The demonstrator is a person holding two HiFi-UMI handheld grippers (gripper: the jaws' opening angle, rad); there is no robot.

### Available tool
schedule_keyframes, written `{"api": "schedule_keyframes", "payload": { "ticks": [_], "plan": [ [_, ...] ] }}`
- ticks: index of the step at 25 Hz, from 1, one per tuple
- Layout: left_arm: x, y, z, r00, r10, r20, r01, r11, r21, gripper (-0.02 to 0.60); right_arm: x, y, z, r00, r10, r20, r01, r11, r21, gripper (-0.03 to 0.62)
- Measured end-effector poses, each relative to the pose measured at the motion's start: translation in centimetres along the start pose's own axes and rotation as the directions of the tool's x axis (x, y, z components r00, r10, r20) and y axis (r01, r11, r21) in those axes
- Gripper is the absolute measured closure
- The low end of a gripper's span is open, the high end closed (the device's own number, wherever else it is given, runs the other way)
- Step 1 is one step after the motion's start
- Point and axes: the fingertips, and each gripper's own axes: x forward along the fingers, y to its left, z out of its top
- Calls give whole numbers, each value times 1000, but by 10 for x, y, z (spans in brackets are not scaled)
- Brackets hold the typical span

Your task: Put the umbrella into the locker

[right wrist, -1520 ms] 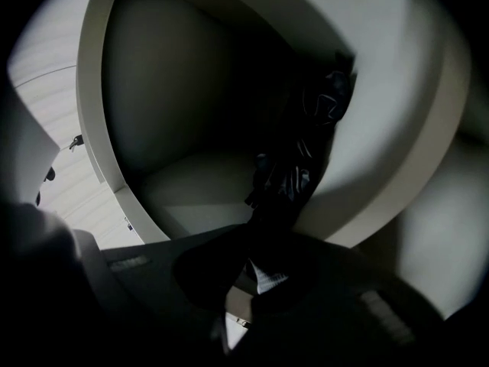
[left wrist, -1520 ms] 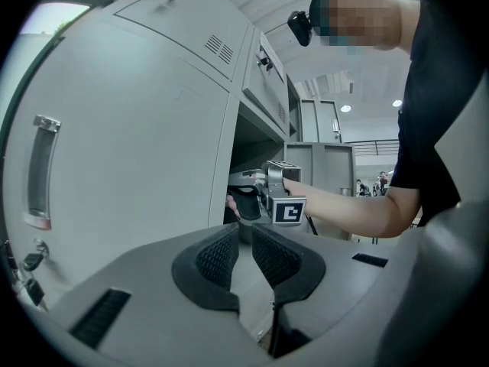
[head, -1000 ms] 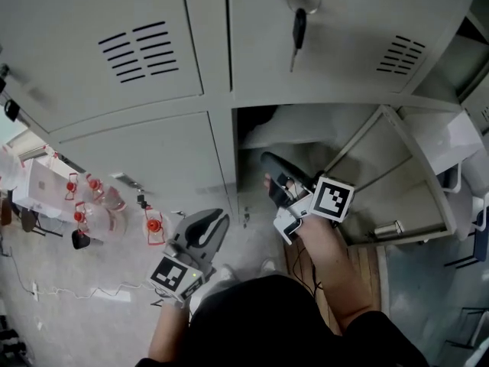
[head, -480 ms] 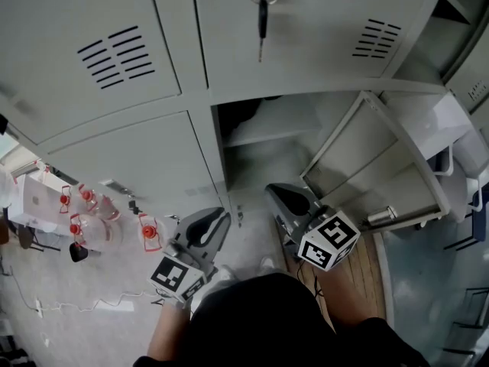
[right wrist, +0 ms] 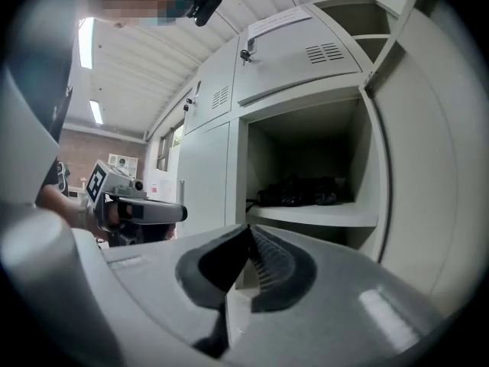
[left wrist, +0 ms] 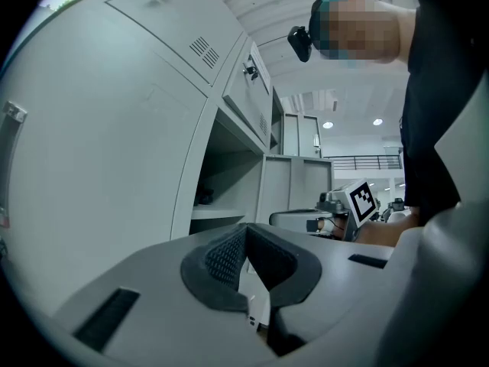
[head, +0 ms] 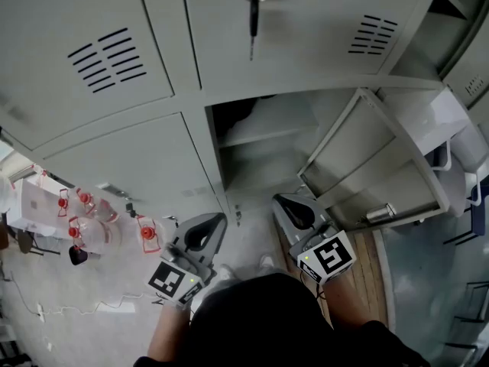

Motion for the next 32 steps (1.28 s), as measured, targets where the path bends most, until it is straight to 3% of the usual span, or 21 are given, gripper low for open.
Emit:
{"api": "schedule_keyframes", "payload": {
  "ticks": [5,9,32],
  "plan": [
    [7,-23,-2,995,-83,-60,81,996,-37,571,-5,1,2,999,-1,35,2,1000,-2,597],
    [14,-40,-9,987,-101,-123,107,993,47,571,-8,1,5,998,10,55,-11,1000,8,599],
    [8,-27,10,998,-40,-44,37,998,-49,577,-10,8,3,998,18,54,-18,1000,-6,599]
  ]
}}
